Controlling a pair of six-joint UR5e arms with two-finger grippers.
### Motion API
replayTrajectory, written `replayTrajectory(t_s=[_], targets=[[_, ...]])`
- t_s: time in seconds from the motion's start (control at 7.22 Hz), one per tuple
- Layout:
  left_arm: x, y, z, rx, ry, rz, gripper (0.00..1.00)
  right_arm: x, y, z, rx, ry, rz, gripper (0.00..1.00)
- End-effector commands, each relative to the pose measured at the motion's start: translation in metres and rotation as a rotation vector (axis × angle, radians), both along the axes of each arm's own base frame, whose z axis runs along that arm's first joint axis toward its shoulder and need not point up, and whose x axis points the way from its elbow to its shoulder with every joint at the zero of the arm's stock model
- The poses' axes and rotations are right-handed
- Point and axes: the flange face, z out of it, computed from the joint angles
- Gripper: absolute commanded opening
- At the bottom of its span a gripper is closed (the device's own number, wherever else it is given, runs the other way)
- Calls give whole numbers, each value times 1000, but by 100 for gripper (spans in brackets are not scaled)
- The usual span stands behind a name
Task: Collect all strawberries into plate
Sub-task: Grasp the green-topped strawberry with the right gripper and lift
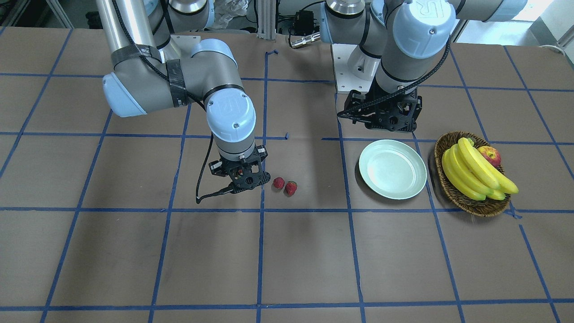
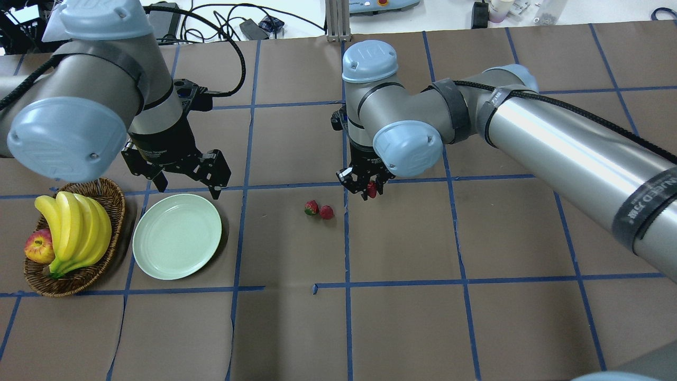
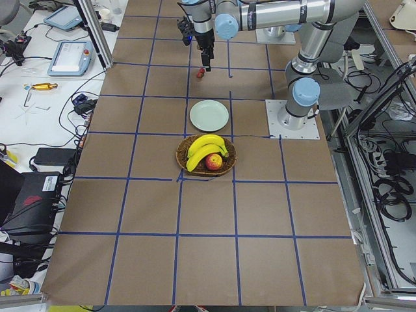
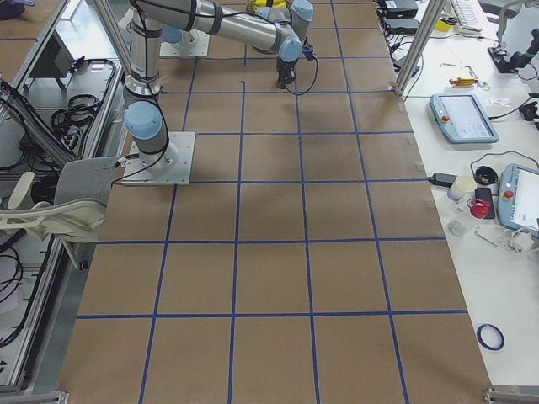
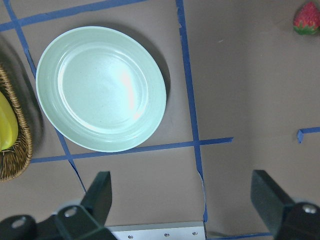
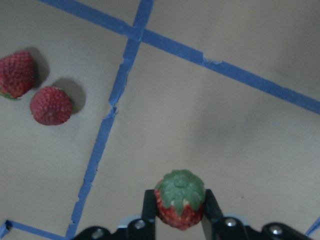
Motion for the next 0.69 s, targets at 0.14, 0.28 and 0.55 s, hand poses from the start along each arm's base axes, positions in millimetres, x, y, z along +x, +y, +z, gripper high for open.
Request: replayTrajectory(t_s=[0.14, 0.28, 0.55], targets=[[1, 0, 2, -6, -1, 9, 100, 40, 12, 9, -19, -38, 0, 0], [9, -1, 11, -24, 3, 5, 100, 55, 23, 7, -14, -31, -5, 0], [29, -10, 28, -56, 3, 47, 100, 84, 44, 4, -5, -40, 5, 0]])
